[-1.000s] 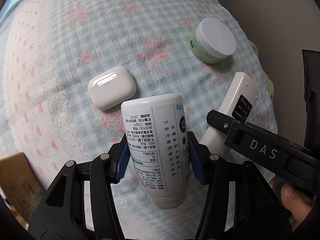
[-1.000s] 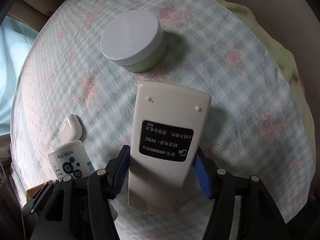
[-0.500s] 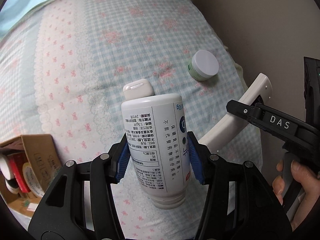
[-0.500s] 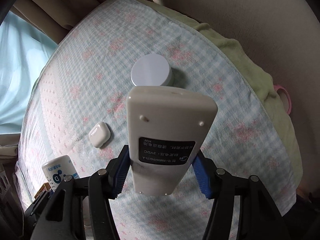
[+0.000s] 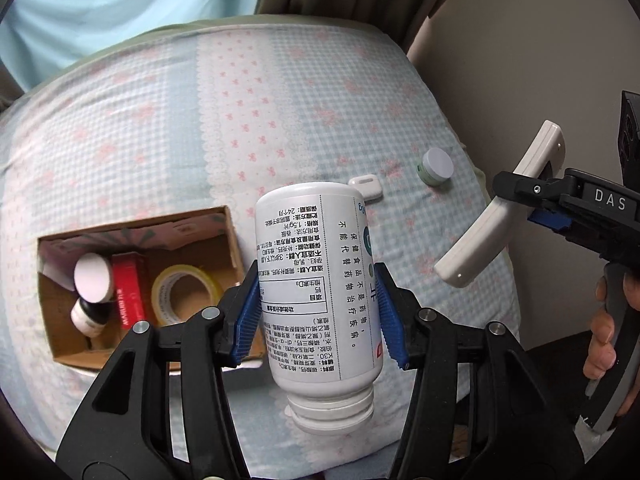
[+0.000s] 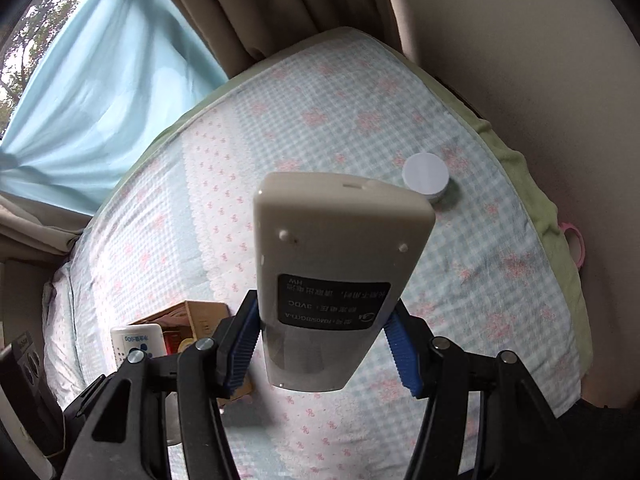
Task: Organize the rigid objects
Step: 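Carry the pill bottle and remote over the cardboard box with both tools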
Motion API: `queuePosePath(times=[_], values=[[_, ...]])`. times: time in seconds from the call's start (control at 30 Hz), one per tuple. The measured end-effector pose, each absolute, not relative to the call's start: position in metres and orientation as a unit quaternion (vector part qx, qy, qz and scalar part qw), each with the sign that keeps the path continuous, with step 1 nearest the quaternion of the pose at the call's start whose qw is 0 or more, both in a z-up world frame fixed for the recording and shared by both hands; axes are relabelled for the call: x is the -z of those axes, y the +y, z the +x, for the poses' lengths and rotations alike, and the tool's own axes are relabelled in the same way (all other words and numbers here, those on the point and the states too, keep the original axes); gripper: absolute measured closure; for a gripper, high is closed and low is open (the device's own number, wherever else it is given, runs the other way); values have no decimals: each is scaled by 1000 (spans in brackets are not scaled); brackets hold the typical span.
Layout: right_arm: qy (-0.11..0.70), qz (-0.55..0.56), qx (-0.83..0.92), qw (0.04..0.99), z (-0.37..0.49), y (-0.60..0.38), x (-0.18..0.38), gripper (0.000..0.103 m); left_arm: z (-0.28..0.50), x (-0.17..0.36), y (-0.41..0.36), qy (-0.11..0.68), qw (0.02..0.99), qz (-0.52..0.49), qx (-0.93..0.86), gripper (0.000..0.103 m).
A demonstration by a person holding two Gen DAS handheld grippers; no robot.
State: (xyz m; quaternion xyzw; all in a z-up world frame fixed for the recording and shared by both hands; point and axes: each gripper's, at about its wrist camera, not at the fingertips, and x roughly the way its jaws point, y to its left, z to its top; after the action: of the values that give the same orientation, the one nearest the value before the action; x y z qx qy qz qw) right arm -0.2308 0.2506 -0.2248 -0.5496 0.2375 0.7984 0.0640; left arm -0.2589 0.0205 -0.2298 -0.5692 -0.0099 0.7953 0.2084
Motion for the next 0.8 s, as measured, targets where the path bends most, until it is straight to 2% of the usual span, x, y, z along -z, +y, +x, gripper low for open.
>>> queuePosePath(times=[0.17,0.43,0.8], values=[[236,-551,-800,28,-231,182,206,48,-242,221,-64,-13,184,-564,-805,55],[215,-562,-799,-14,-243,72,208,48,-232,235,-189,-25,136,-577,-805,55],[184,-580,-793,-29,-252,-36,221,48,-257,275,-263,0,161,-592,-790,55]])
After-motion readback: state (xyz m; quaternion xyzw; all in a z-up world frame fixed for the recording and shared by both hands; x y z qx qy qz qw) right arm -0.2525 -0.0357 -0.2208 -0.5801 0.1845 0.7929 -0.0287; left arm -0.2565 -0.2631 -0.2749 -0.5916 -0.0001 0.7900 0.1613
